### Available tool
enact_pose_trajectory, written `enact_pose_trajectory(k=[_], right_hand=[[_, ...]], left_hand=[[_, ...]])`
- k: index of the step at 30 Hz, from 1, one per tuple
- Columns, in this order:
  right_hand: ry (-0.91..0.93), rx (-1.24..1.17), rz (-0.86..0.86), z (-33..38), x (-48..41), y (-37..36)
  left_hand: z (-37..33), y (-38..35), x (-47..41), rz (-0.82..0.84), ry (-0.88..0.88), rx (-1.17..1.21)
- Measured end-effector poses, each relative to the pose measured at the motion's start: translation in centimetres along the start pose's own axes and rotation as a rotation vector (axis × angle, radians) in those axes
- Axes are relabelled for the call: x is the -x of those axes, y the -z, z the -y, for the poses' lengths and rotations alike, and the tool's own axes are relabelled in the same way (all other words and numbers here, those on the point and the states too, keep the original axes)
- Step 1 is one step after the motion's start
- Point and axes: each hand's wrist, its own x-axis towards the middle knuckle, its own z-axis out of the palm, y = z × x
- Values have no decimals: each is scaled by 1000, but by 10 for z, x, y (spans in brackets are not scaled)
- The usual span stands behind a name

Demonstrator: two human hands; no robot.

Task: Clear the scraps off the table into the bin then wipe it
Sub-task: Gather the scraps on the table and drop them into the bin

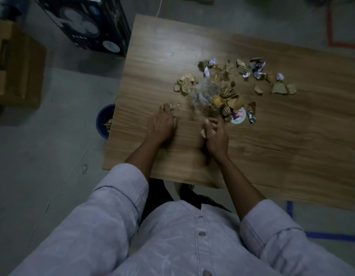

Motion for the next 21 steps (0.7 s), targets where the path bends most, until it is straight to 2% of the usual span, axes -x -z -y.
enact_pose_trajectory(k=[3, 5, 9, 11, 13, 16, 21], right_hand=[[-170, -121, -33, -5, 2, 8], [-308, -230, -49, -8, 2, 10], [-439, -485, -17, 4, 4, 8], [-352, -483, 22, 16, 5, 4], [-246, -454, 49, 30, 6, 0], [-153, -368, 62, 44, 1, -7], [-55, -70, 63, 57, -12, -12]], left_hand=[[0, 2, 2, 22, 7, -10], [-2, 2, 7, 26, 62, 73], [-21, -6, 33, 59, 254, 573], [-41, -14, 48, 132, 258, 696], [-61, -18, 62, 184, 223, 724], [-70, -17, 79, 101, 267, 804], [-31, -13, 93, -10, 463, 867]])
